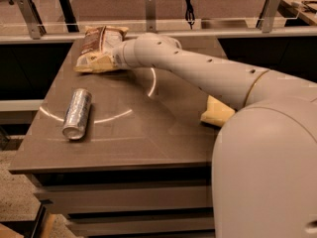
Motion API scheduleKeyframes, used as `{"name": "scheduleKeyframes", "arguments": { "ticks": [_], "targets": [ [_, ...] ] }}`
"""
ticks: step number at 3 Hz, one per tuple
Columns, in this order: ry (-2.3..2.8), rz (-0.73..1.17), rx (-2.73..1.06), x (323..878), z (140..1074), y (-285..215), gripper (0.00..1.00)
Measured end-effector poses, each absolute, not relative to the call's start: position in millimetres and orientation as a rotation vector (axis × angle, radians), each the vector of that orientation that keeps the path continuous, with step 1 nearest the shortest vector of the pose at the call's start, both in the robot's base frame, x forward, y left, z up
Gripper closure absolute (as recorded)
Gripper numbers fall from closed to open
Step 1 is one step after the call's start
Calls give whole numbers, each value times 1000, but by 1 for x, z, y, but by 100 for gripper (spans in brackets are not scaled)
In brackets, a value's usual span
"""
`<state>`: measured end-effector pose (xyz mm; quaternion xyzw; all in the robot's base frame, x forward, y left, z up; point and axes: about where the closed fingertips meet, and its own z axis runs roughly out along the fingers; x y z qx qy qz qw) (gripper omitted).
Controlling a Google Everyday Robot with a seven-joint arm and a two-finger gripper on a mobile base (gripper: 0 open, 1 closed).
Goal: Pick brown chip bag
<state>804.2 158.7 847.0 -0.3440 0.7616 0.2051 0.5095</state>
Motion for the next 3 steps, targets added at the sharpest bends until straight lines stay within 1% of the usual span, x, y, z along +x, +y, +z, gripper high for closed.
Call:
{"name": "scheduleKeyframes", "arguments": {
  "ticks": [2,3],
  "targets": [
    [1790,488,-823,805,864,156,88],
    [1733,508,-830,800,888,158,100]
  ]
}}
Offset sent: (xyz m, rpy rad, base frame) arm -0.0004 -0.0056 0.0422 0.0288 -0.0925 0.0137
